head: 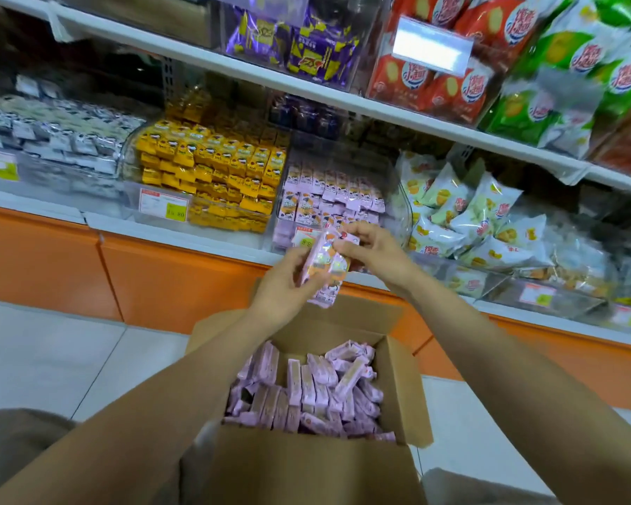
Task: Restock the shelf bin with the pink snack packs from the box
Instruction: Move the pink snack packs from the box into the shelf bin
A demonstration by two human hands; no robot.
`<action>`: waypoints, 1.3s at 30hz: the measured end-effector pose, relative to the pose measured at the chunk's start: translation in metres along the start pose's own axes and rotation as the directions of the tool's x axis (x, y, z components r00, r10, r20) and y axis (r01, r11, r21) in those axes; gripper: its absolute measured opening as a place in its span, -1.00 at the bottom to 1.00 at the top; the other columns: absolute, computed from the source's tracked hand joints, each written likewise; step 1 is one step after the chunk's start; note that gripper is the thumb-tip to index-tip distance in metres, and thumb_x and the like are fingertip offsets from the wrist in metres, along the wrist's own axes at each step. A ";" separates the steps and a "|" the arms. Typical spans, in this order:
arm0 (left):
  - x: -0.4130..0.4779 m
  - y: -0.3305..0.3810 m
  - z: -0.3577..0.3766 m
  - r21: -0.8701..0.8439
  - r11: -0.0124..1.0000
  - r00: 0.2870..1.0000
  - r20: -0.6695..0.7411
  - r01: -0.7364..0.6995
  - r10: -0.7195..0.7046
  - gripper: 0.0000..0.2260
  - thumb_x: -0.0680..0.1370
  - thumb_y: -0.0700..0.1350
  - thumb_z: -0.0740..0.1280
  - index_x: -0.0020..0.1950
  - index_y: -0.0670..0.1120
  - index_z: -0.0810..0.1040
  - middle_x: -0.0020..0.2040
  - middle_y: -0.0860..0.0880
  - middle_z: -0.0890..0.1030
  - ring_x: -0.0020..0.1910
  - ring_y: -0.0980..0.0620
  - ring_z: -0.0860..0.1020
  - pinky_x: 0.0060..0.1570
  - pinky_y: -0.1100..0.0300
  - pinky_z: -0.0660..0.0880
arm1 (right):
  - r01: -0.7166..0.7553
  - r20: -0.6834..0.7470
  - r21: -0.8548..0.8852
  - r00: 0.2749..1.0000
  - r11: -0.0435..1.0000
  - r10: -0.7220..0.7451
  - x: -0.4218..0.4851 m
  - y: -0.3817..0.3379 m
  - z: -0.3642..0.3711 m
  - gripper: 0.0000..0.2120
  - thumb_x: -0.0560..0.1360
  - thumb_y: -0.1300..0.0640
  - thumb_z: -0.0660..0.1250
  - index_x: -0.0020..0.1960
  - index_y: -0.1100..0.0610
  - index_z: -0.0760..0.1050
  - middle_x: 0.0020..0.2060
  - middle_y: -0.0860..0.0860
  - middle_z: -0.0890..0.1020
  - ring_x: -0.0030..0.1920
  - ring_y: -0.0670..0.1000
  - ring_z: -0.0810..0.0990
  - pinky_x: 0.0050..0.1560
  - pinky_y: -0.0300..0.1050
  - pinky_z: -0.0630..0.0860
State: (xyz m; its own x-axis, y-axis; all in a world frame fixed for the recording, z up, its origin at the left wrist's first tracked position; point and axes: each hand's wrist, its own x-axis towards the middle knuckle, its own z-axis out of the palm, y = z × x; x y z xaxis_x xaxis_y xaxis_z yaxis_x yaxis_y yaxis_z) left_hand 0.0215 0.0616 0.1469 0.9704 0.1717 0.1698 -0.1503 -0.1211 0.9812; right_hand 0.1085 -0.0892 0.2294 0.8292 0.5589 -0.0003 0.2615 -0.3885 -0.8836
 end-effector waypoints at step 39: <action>-0.019 -0.121 -0.036 0.895 0.427 0.967 0.016 -0.127 0.254 -0.63 0.41 -0.09 0.14 0.16 -0.15 0.50 0.07 -0.16 0.52 0.03 -0.19 0.48 0.01 -0.02 0.37 | 0.189 -0.095 -0.179 0.974 0.966 -0.208 -0.003 0.070 0.085 -0.90 0.55 0.13 0.31 -0.05 0.09 0.61 -0.22 -0.17 0.58 -0.27 -0.14 0.49 -0.24 -0.21 0.42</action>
State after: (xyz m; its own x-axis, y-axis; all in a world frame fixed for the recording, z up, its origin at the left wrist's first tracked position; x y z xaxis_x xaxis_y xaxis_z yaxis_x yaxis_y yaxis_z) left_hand 0.0150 0.1082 0.0279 0.9035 0.1195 0.4116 -0.0181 -0.9488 0.3152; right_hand 0.0824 -0.0562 0.1276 0.7998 0.5552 0.2280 0.4975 -0.4008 -0.7694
